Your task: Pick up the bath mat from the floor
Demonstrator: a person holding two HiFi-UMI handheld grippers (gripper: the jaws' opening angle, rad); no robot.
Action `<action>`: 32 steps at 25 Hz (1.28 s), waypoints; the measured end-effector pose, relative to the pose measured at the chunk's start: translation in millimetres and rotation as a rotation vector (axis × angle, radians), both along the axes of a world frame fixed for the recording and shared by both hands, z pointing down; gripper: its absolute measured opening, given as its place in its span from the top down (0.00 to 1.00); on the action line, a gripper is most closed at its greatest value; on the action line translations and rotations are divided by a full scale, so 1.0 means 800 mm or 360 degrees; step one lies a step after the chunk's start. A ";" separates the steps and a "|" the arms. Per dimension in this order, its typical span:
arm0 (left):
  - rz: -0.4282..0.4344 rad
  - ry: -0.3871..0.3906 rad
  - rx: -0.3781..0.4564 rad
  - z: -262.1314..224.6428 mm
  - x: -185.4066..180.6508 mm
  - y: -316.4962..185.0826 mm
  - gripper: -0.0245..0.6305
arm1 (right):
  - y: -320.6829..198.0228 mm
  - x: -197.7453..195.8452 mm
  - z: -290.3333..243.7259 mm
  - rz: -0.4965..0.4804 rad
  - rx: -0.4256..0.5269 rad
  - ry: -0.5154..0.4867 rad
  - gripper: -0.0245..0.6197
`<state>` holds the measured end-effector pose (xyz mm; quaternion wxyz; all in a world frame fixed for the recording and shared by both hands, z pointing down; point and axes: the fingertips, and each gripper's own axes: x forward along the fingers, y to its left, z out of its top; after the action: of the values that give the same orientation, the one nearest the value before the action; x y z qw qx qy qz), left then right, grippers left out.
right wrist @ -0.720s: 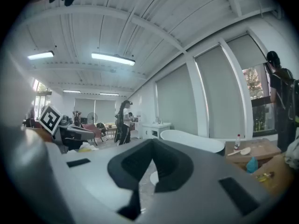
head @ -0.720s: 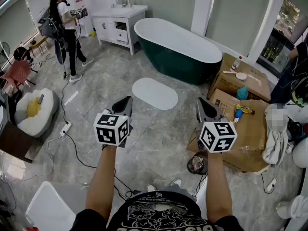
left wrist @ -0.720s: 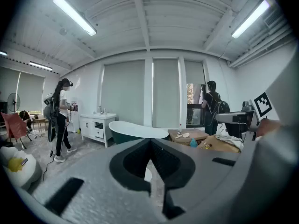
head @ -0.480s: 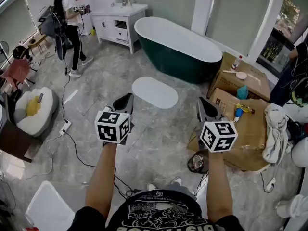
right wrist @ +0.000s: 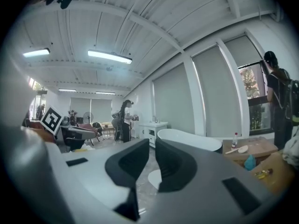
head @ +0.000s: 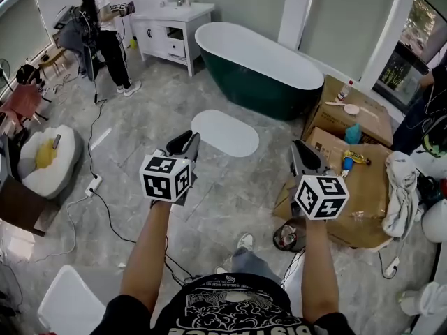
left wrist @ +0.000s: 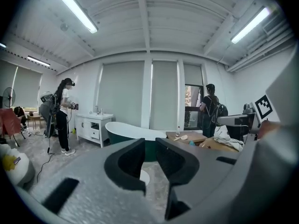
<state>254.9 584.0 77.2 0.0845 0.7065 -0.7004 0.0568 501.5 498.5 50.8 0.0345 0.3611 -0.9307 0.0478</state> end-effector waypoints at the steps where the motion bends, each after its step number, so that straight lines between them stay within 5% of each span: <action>1: -0.0002 0.0001 0.0004 0.000 -0.004 -0.003 0.85 | -0.003 -0.004 0.001 0.0001 -0.0004 -0.0003 0.88; 13: -0.0020 0.0003 -0.0007 0.014 -0.061 -0.079 0.75 | -0.082 -0.052 0.029 0.0000 -0.0066 -0.0003 0.77; 32: -0.0068 0.0015 -0.0081 0.035 -0.162 -0.349 0.64 | -0.362 -0.143 0.063 -0.0031 -0.0161 0.0027 0.63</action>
<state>125.1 305.2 105.0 0.1070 0.6894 -0.7131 0.0695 386.8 208.9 101.4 0.0611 0.3501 -0.9302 0.0914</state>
